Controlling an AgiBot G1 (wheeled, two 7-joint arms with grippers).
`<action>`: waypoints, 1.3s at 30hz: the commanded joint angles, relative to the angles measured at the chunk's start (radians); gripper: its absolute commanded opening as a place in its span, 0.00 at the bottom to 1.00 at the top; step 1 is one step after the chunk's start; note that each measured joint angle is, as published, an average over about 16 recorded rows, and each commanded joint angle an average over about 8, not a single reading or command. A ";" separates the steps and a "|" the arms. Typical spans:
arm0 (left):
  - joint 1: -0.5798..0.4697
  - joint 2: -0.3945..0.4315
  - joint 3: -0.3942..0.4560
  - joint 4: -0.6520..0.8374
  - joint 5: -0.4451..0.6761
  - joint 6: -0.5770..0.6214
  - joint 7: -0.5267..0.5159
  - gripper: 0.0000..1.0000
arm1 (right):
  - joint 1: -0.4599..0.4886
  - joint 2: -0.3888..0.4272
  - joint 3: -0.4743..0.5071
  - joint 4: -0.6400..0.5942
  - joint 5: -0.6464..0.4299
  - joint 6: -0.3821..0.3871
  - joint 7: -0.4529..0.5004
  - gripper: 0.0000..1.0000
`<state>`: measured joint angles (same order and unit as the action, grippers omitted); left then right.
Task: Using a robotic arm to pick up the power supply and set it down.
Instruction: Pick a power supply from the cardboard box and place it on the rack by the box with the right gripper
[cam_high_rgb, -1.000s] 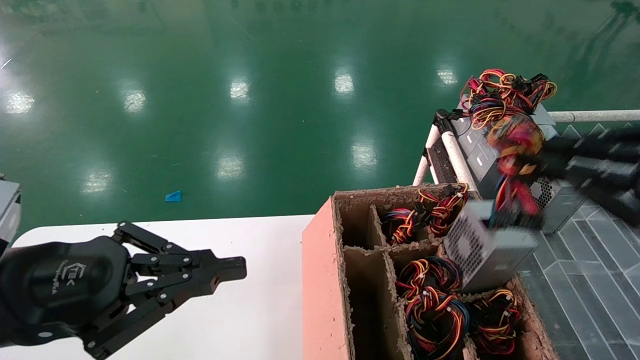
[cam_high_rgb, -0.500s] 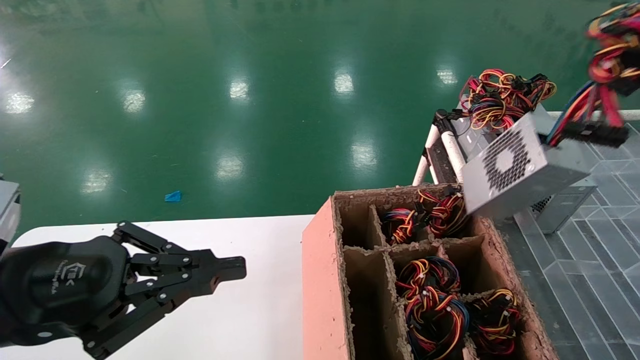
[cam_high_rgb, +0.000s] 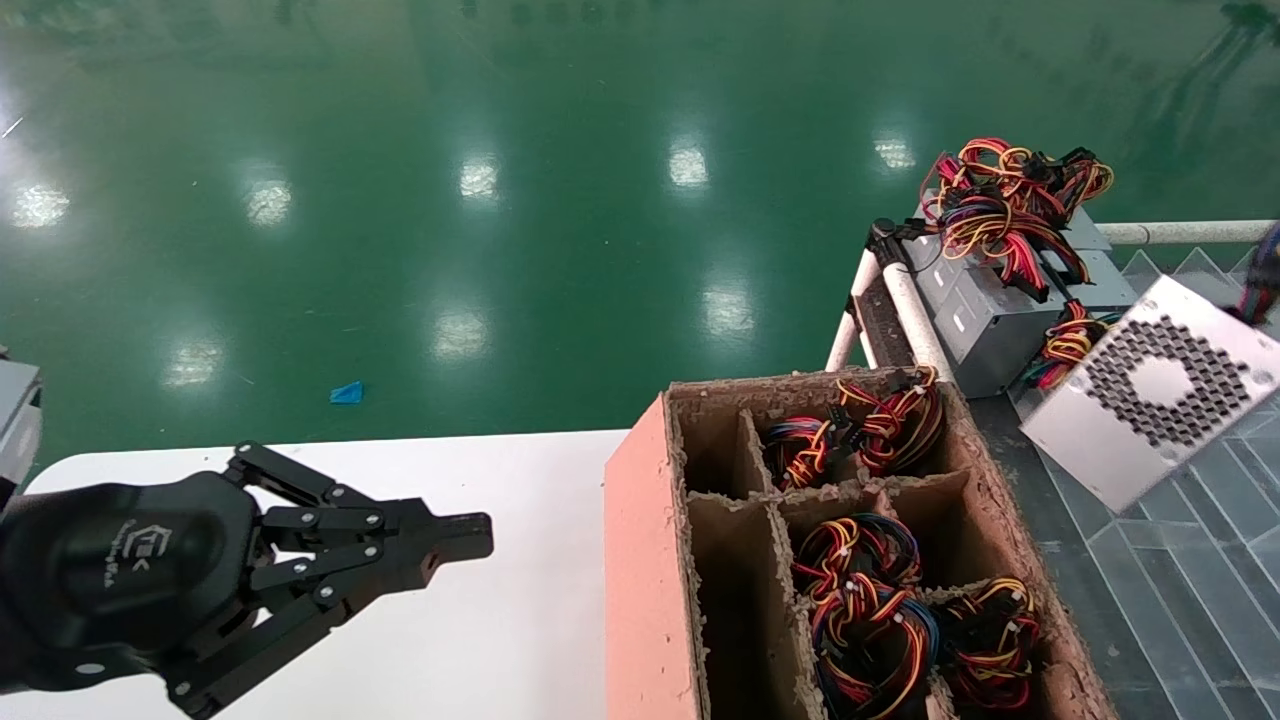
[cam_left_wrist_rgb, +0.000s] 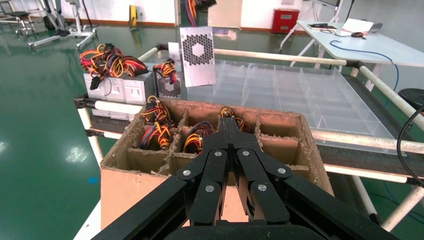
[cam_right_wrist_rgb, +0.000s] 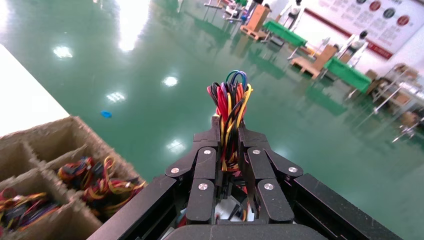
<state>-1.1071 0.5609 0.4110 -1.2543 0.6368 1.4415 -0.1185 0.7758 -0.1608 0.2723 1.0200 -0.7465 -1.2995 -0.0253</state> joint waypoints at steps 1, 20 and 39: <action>0.000 0.000 0.000 0.000 0.000 0.000 0.000 0.00 | -0.028 -0.003 0.031 -0.026 -0.002 -0.022 -0.007 0.00; 0.000 0.000 0.000 0.000 0.000 0.000 0.000 0.00 | -0.241 -0.136 0.227 0.039 -0.106 -0.015 0.035 0.00; 0.000 0.000 0.000 0.000 0.000 0.000 0.000 0.00 | -0.042 -0.224 -0.018 -0.004 -0.196 0.090 0.014 0.00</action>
<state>-1.1071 0.5609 0.4112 -1.2543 0.6368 1.4415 -0.1184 0.7427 -0.3904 0.2508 1.0154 -0.9472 -1.2116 -0.0118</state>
